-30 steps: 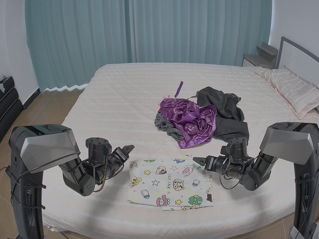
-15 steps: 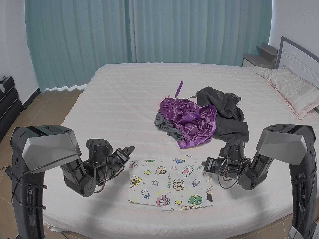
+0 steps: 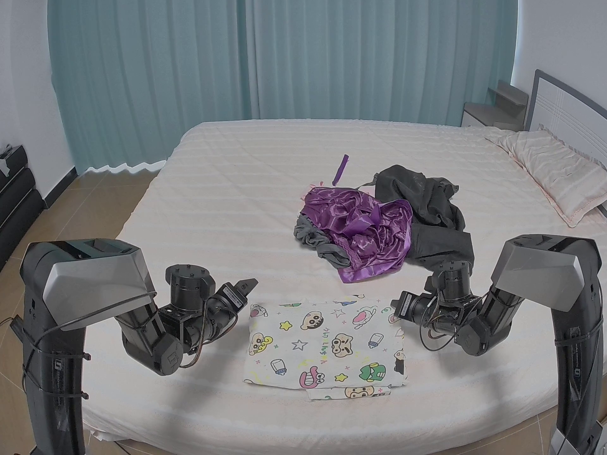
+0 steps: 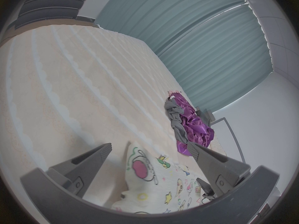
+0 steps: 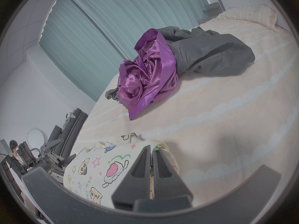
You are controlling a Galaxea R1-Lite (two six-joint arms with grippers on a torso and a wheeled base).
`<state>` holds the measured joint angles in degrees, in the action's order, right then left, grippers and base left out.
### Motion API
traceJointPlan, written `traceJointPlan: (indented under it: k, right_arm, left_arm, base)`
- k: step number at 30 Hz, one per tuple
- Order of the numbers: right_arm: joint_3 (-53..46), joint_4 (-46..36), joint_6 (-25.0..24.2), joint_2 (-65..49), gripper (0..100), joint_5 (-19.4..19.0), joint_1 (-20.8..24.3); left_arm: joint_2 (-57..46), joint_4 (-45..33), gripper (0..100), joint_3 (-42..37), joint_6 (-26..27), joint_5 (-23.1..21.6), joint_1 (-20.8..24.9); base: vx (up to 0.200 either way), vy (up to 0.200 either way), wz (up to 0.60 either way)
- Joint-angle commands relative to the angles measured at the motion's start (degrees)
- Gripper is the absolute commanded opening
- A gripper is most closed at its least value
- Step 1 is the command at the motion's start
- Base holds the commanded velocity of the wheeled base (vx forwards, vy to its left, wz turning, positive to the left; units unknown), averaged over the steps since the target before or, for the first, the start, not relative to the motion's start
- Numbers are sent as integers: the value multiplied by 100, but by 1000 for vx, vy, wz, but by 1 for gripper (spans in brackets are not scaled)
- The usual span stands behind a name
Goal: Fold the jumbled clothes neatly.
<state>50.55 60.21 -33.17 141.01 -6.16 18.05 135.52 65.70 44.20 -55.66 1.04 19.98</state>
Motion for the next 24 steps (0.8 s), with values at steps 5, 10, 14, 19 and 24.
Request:
traceJointPlan:
  k: [5,10,14,19,24]
  right_arm:
    - [-81,52,-5,-12,100,9,5]
    - [-81,79,-5,-21,100,282,-4]
    - [-195,79,4,-38,100,308,-4]
    - [-248,79,4,-74,100,308,5]
    - [-283,79,-5,-91,100,317,5]
  left_arm:
    - [-61,233,100,-70,-6,63,243]
    - [-316,339,100,-122,-542,248,814]
    - [-167,347,100,-17,-569,512,1069]
    - [-52,347,100,-26,-489,503,1175]
    - [238,330,100,-114,12,538,1307]
  base:
    - [0,0,0]
    - [0,0,0]
    - [0,0,0]
    - [0,0,0]
    - [0,0,0]
